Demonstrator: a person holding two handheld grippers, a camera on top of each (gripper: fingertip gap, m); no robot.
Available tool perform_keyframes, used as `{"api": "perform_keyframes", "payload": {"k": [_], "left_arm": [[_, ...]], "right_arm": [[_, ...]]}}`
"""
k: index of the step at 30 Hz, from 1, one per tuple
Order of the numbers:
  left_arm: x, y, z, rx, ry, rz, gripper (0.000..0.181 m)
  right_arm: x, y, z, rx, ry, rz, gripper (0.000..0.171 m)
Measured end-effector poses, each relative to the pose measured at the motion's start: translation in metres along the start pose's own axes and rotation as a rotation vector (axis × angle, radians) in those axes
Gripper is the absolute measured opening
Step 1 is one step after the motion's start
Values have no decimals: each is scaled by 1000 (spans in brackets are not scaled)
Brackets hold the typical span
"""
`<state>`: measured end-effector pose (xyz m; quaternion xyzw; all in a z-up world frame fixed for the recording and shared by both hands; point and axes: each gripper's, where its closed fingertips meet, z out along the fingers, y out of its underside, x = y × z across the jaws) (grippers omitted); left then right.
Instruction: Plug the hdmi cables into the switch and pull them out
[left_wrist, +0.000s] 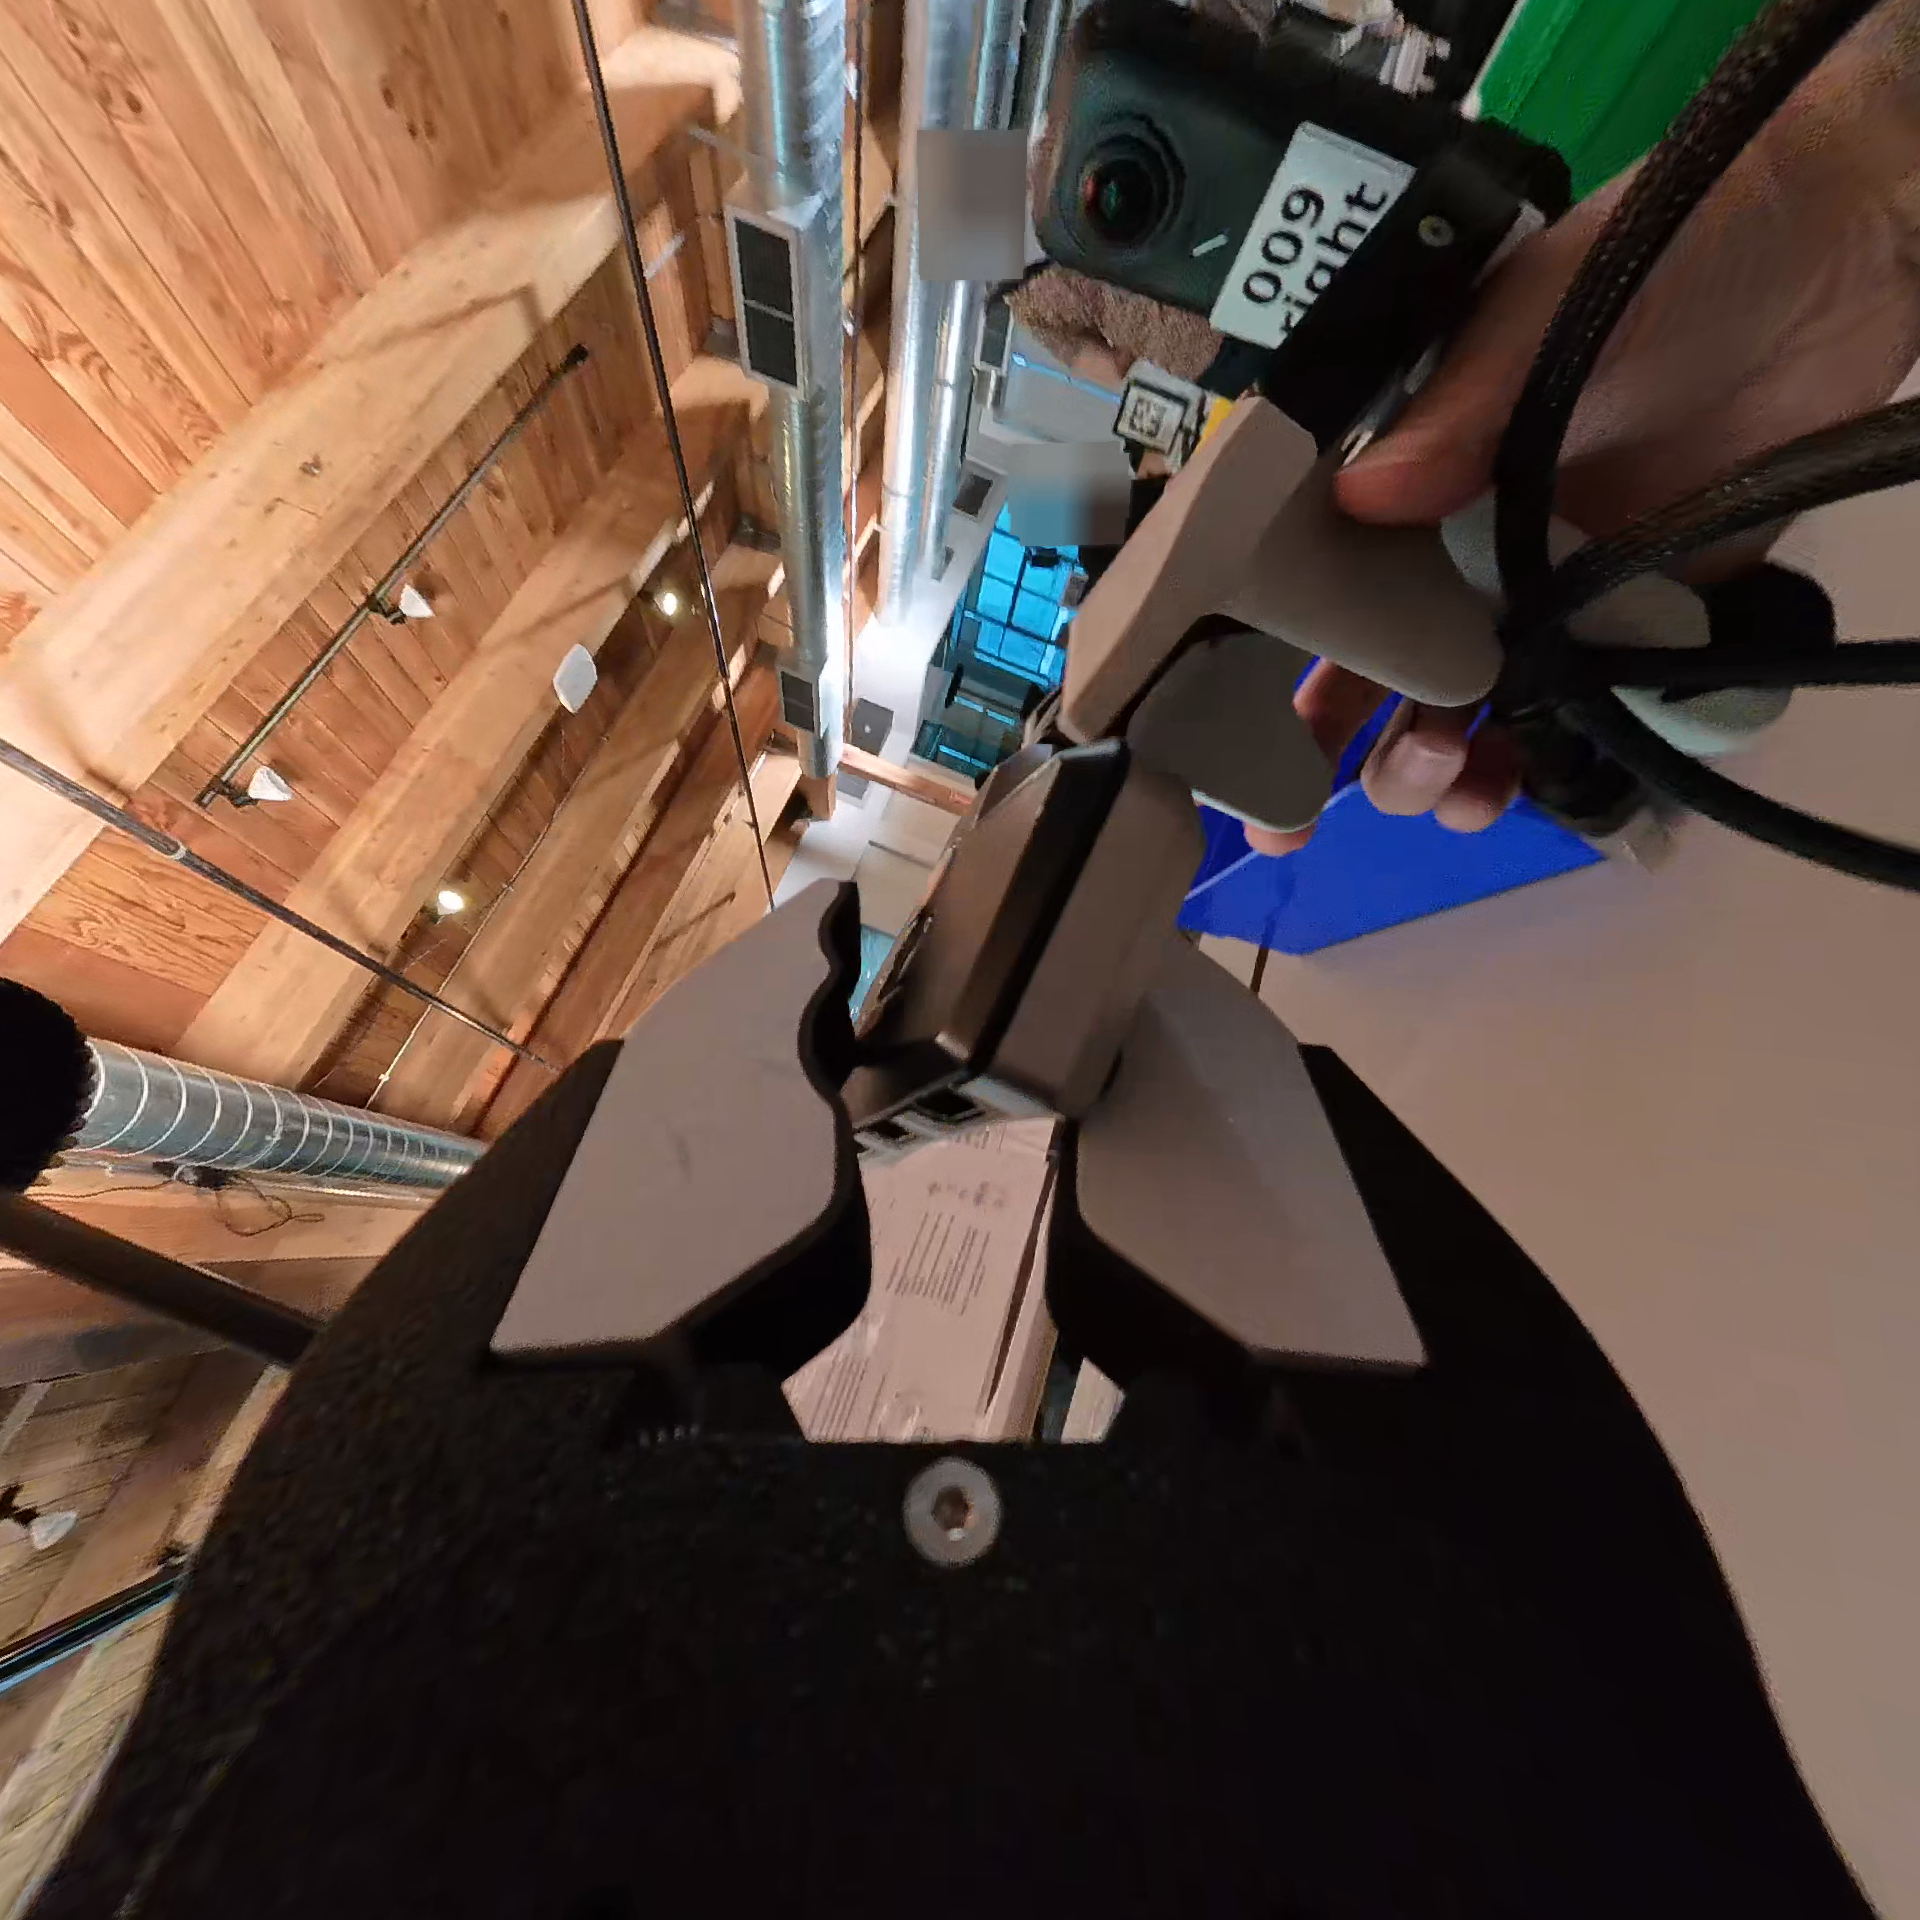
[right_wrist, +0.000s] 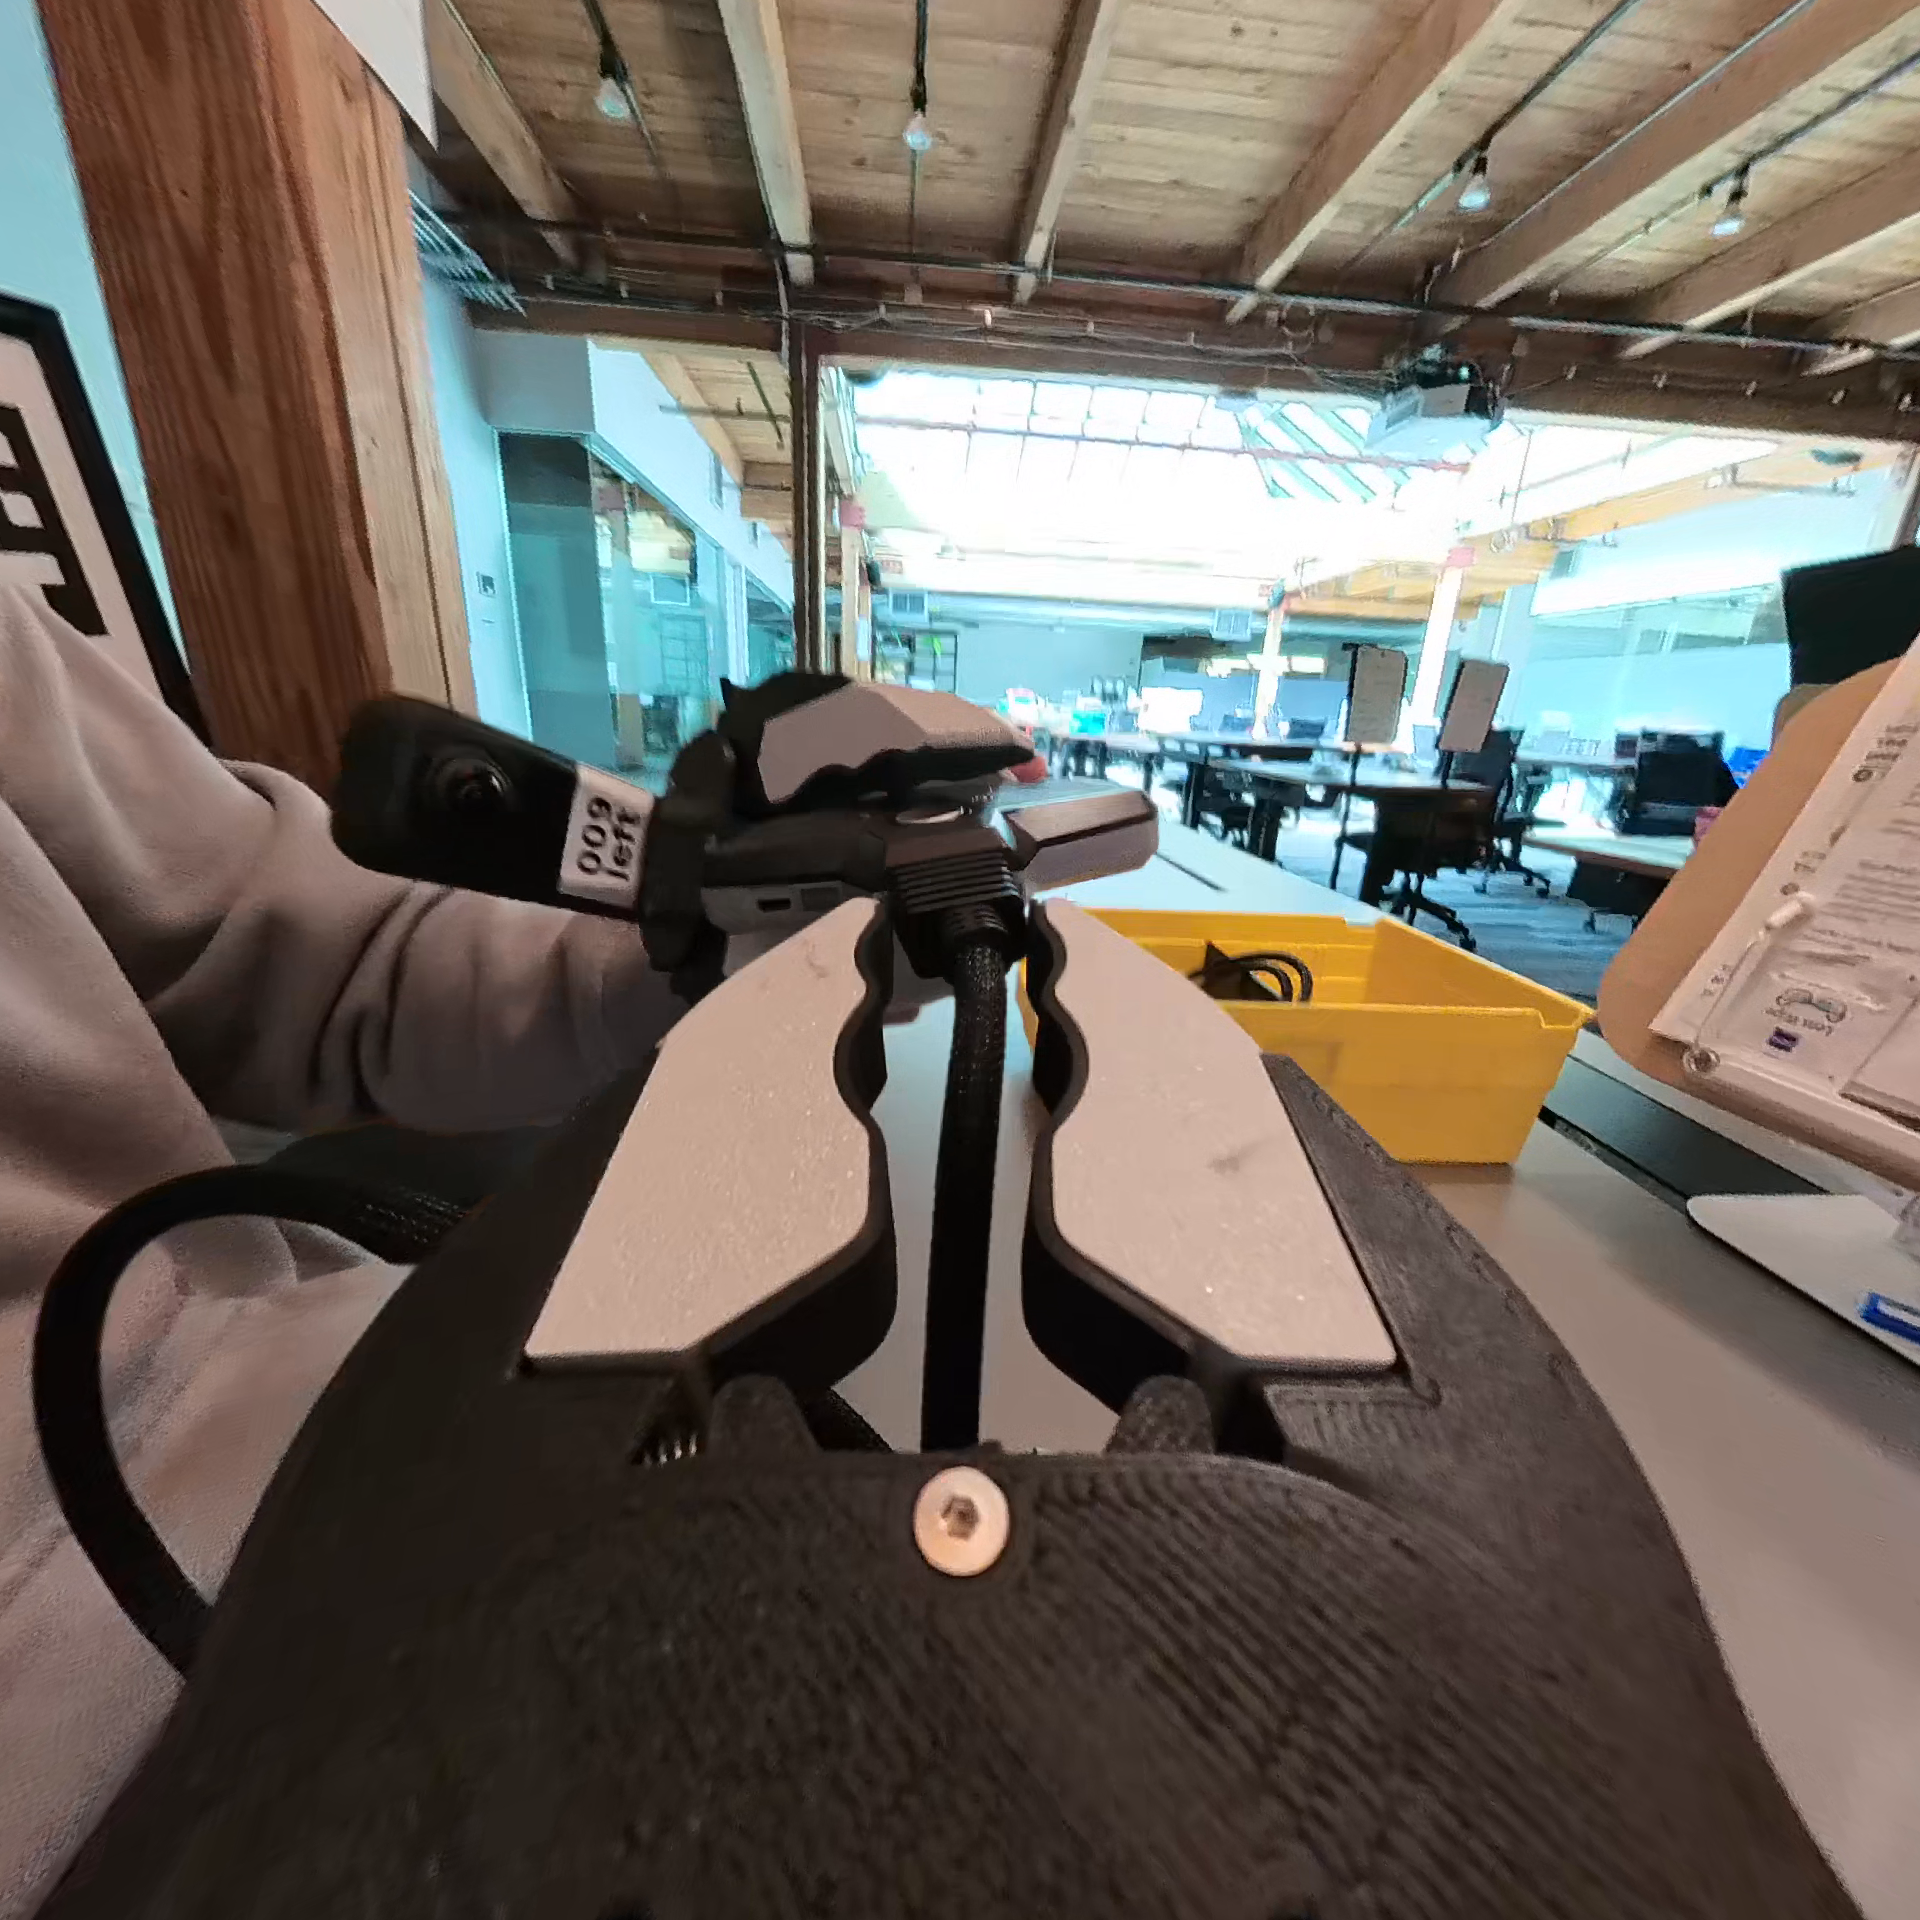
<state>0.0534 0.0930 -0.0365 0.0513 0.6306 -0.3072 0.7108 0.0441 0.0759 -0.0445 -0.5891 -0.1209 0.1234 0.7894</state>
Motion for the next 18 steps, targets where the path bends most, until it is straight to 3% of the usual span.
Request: {"api": "perform_keyframes", "payload": {"k": [6, 11, 13, 18], "left_arm": [[-9, -11, 3, 38, -56, -16, 37], [-8, -13, 6, 53, -44, -26, 37], [-6, -7, 8, 34, -26, -70, 38], [-2, 5, 8, 20, -5, -181, 39]], "right_arm": [[-8, -21, 2, 102, -34, 66, 23], [-4, -16, -4, 3, 16, 6, 33], [-4, -13, -4, -23, 20, -8, 24], [4, -8, 0, -33, 60, 9, 23]]}}
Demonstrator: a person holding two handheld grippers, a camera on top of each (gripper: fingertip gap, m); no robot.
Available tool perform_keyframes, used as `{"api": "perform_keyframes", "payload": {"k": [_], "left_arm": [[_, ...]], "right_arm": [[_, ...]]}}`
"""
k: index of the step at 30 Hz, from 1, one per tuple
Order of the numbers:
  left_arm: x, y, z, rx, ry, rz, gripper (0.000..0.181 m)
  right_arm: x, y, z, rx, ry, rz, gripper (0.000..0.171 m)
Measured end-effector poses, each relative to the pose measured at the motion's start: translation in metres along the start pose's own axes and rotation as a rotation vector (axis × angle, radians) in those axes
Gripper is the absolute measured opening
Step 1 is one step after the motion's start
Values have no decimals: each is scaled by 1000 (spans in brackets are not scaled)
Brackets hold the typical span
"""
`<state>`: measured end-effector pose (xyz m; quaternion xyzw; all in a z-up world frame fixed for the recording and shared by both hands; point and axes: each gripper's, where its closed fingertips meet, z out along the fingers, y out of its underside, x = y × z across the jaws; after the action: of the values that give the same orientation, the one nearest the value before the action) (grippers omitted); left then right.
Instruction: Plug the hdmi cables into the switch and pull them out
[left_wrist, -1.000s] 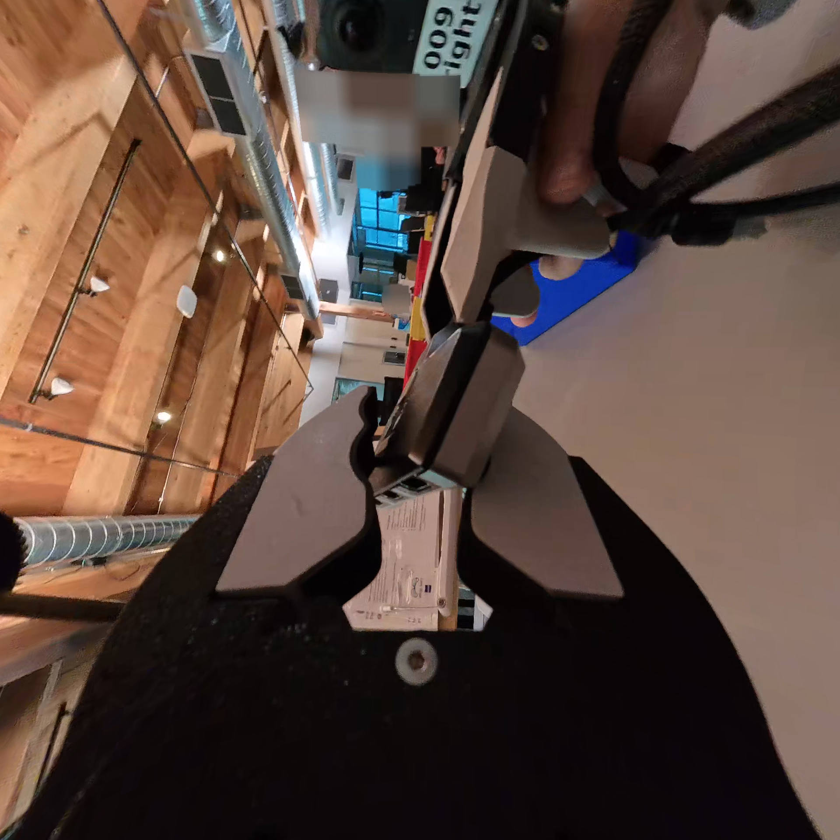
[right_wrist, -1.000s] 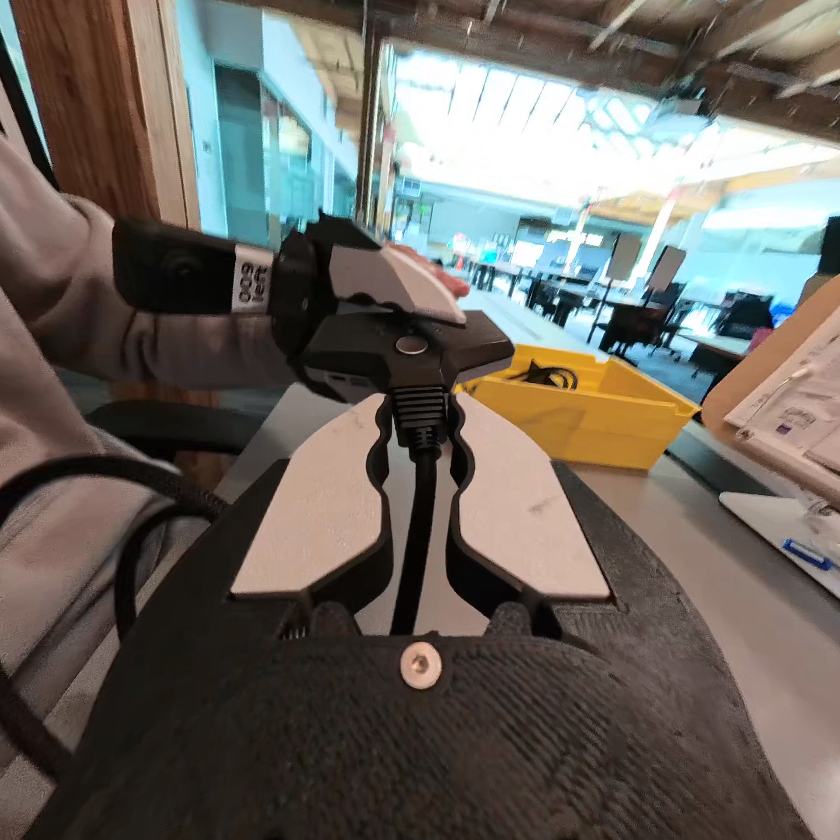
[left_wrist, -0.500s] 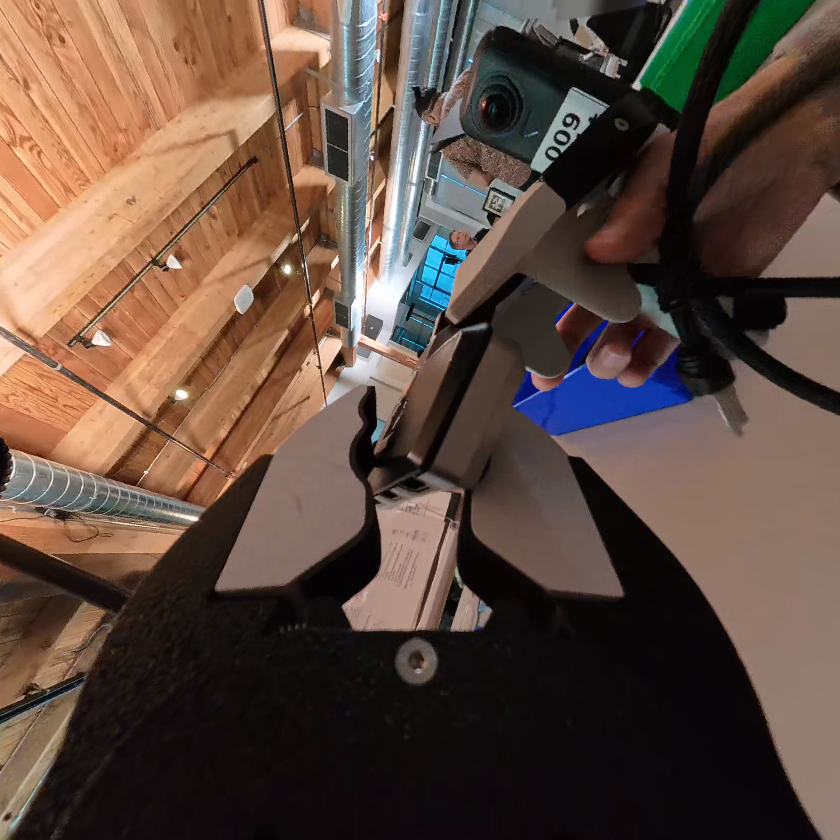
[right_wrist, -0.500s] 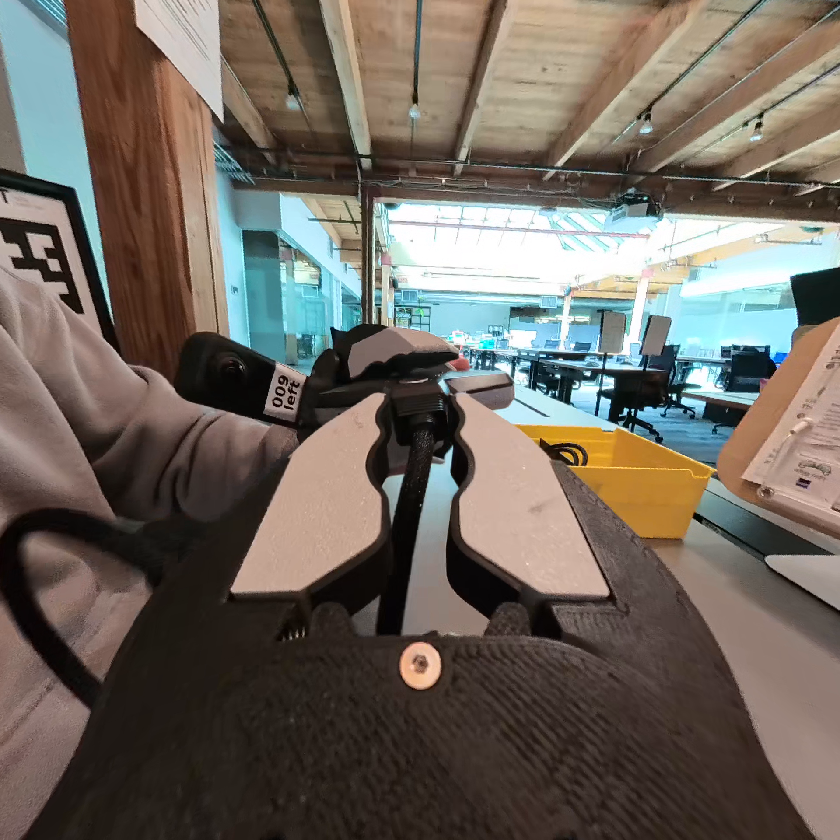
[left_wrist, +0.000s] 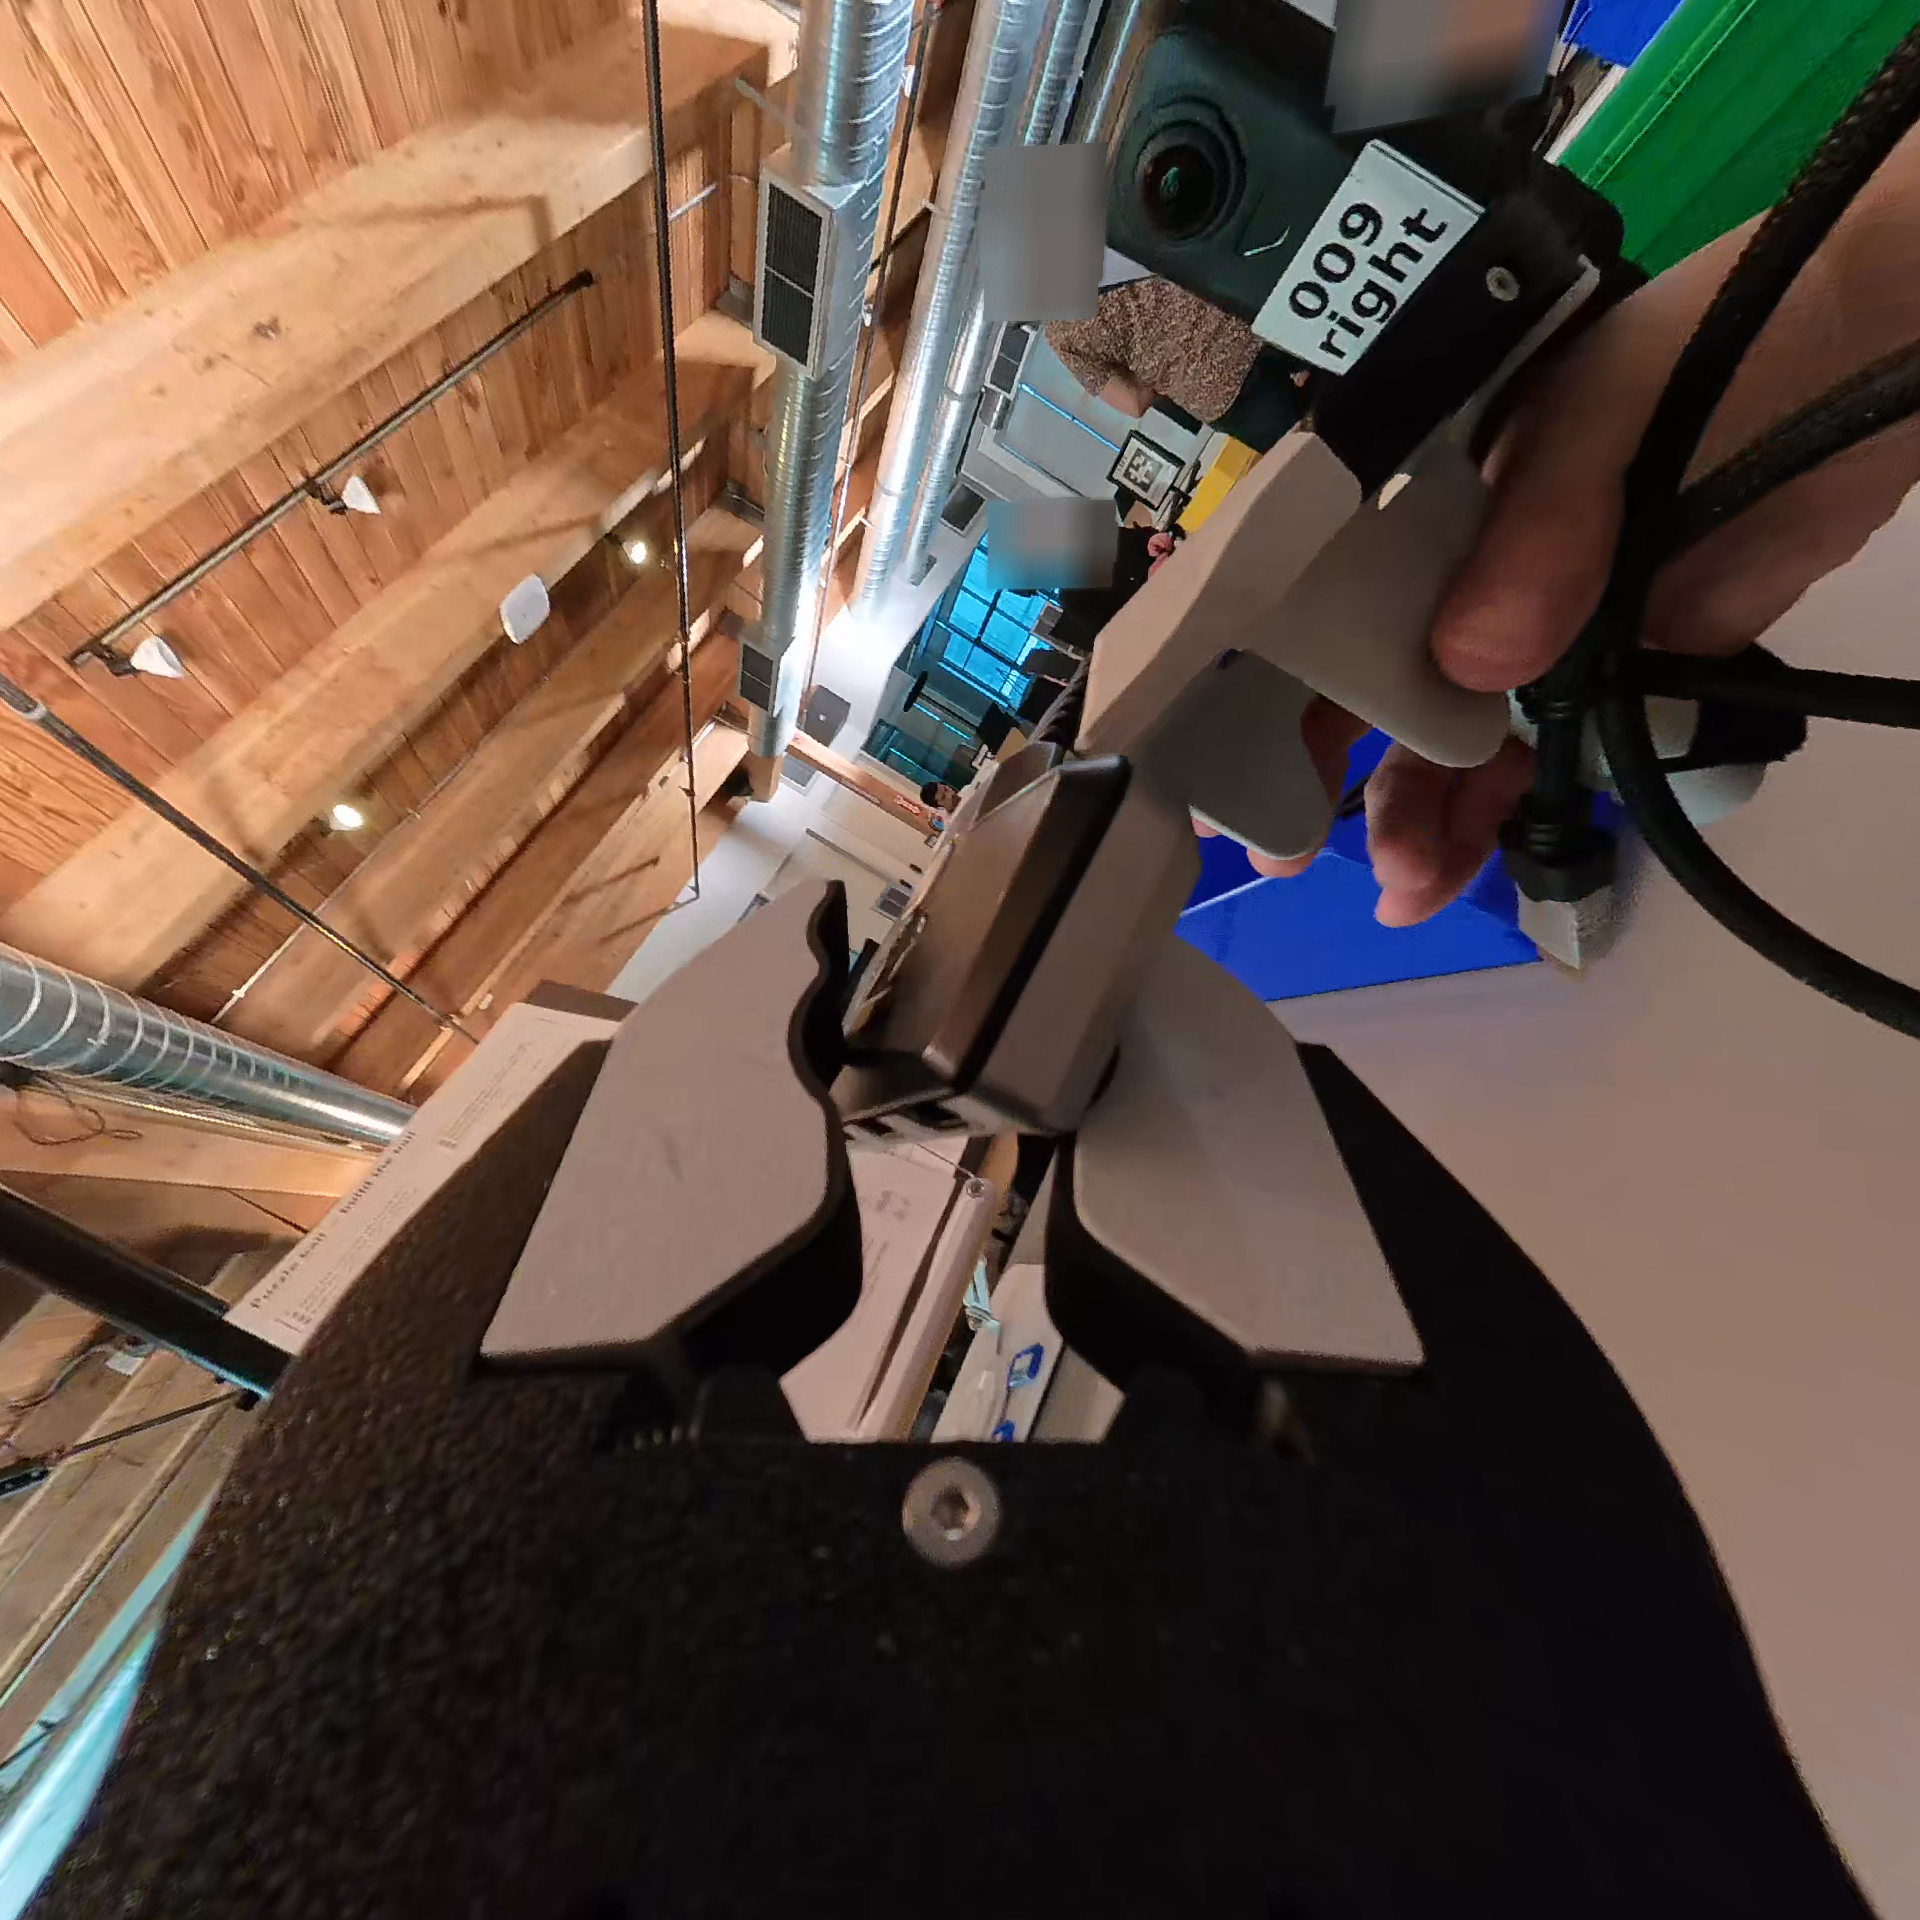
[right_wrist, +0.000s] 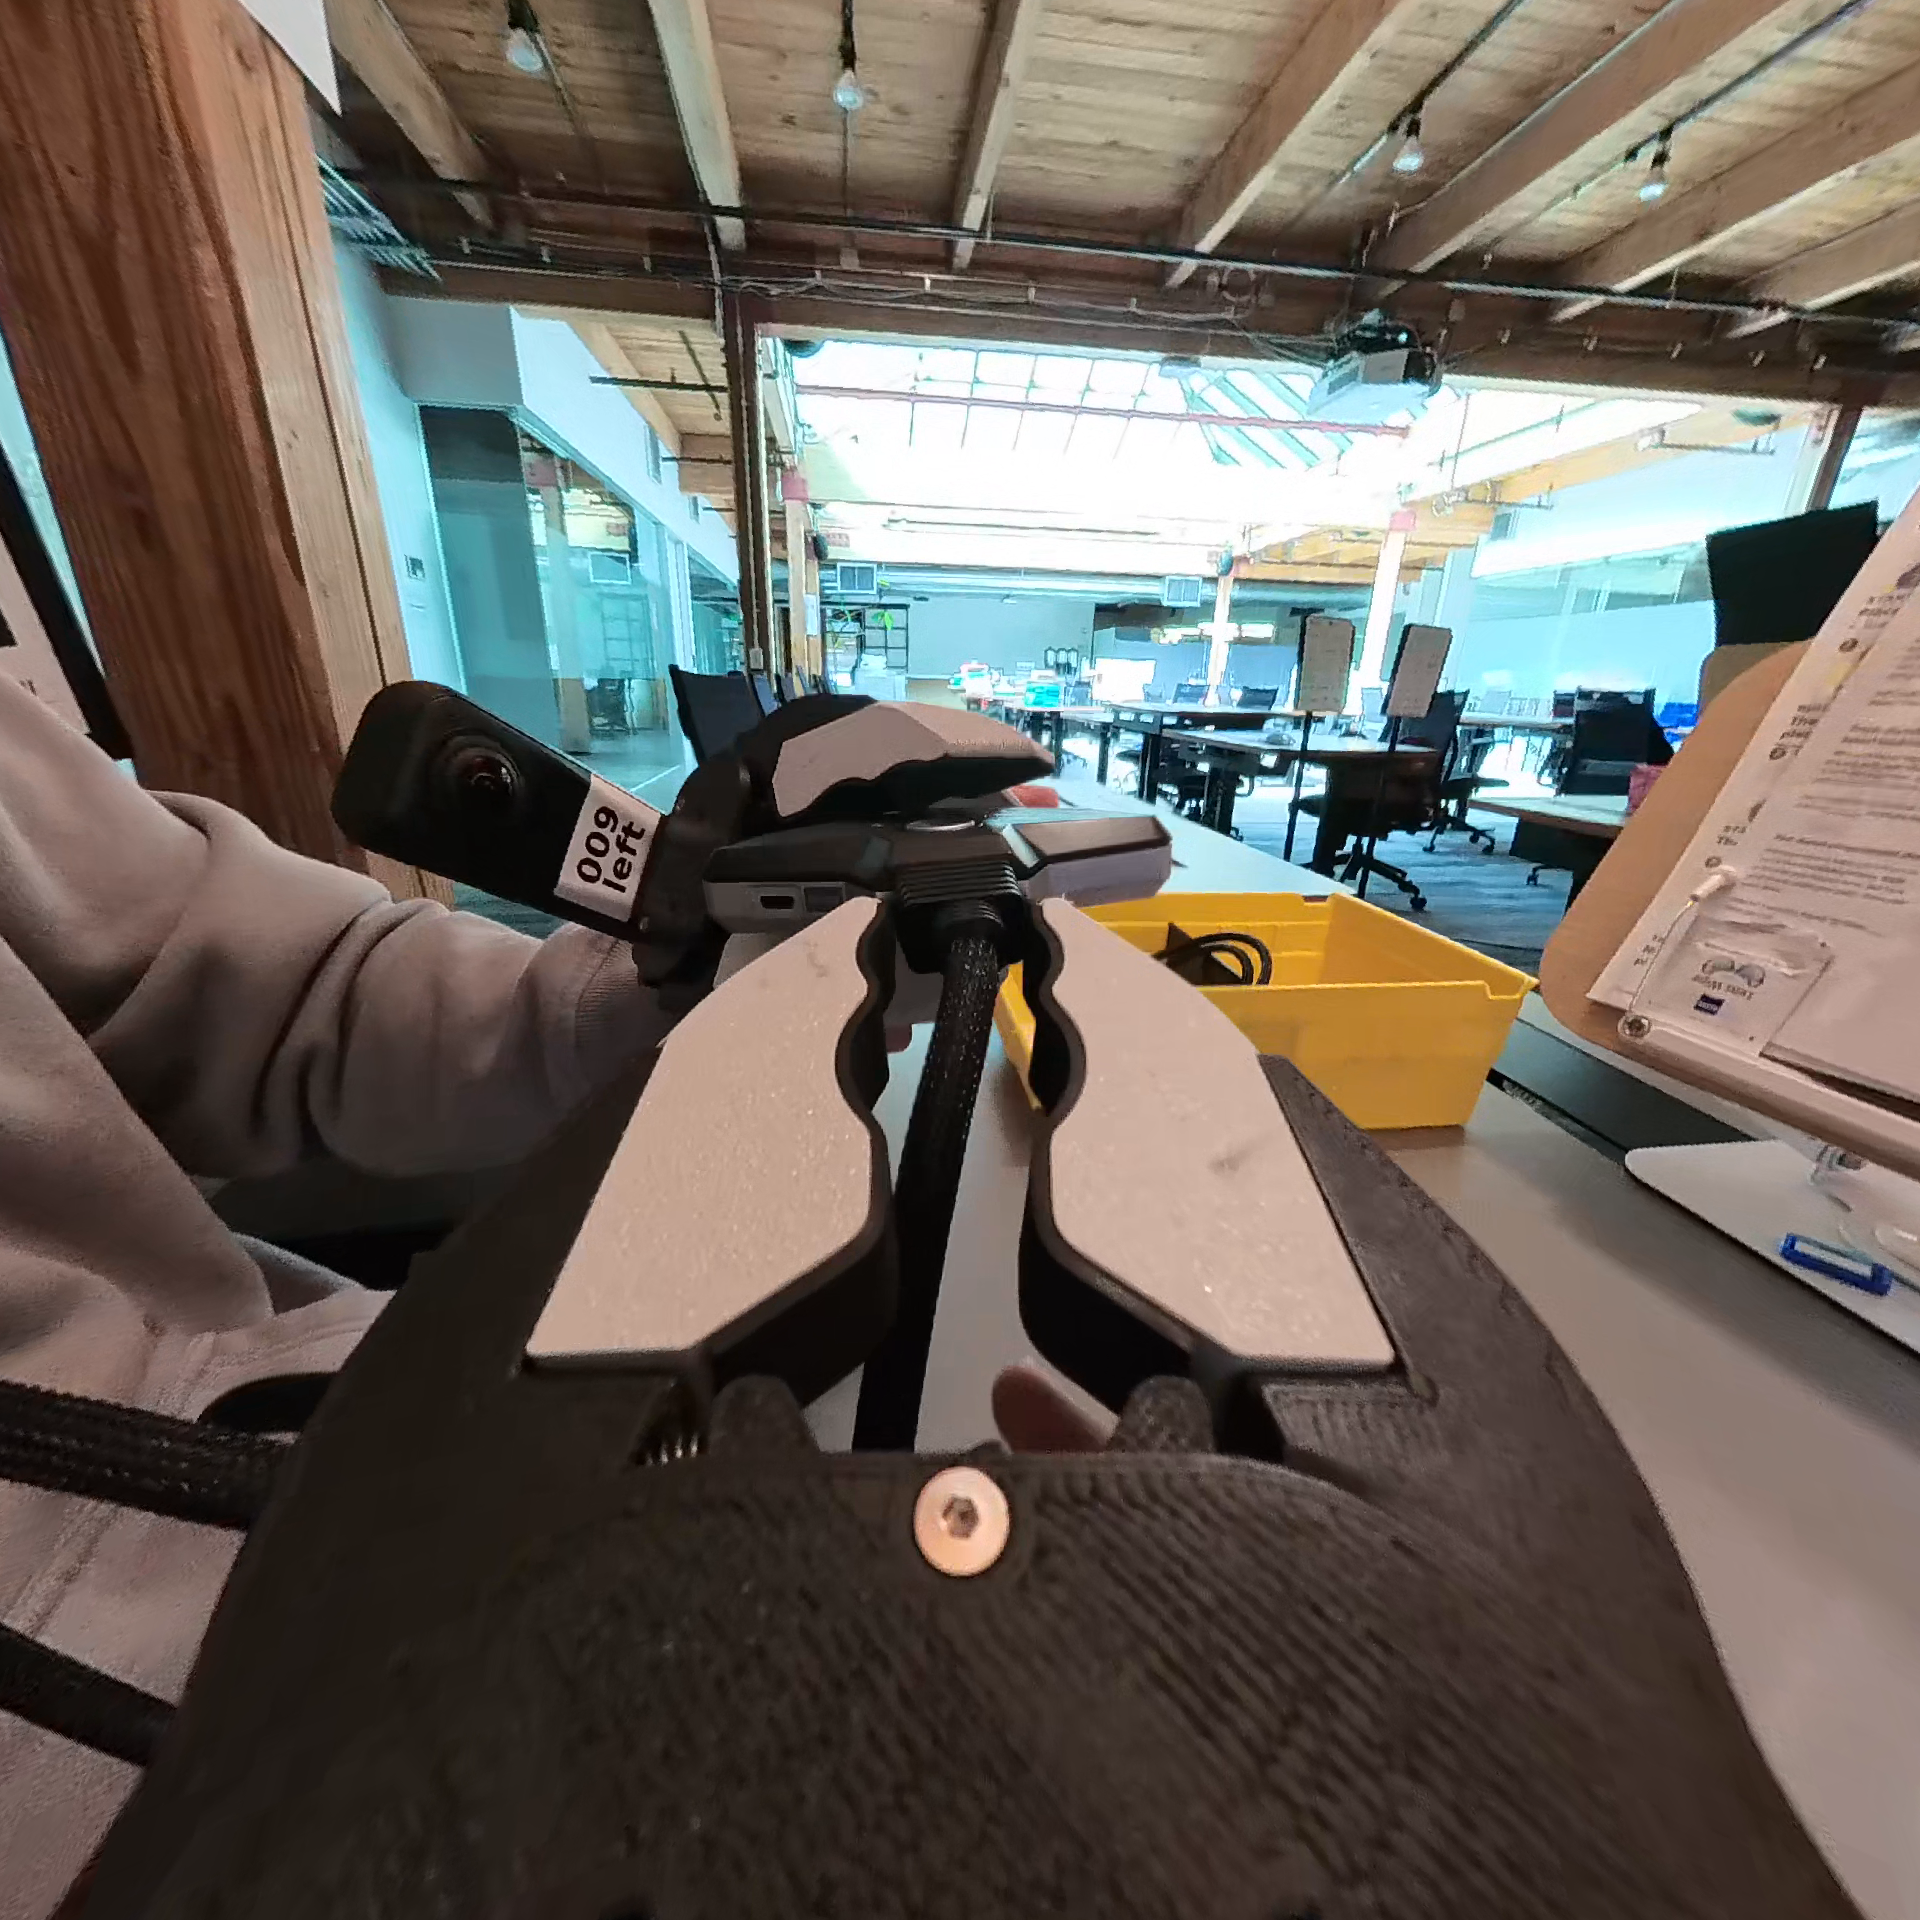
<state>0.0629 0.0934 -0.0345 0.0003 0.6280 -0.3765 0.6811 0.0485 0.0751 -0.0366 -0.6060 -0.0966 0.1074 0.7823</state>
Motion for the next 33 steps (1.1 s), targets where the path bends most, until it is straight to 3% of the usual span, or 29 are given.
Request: {"api": "perform_keyframes", "payload": {"k": [13, 18, 21, 25, 27, 29, 33], "left_arm": [[-3, 21, -6, -39, 23, -124, 45], [-17, 38, -30, -83, 3, -241, 52], [-60, 79, -54, -249, -119, -339, 43], [-112, 183, -109, -683, -281, -717, 45], [-103, 223, -127, -840, -210, -971, 44], [-91, 240, -127, -831, -123, -1183, 39], [-67, 283, -135, -972, -78, -1363, 37]], "right_arm": [[6, 11, 7, 21, 11, 0, 22], [22, -7, -17, 60, 86, -39, 22], [34, -21, -39, 95, 151, -65, 22], [42, -29, -54, 119, 197, -82, 22], [44, -29, -55, 119, 205, -80, 22], [45, -24, -52, 101, 202, -83, 22], [45, -18, -47, 82, 190, -79, 22]]}}
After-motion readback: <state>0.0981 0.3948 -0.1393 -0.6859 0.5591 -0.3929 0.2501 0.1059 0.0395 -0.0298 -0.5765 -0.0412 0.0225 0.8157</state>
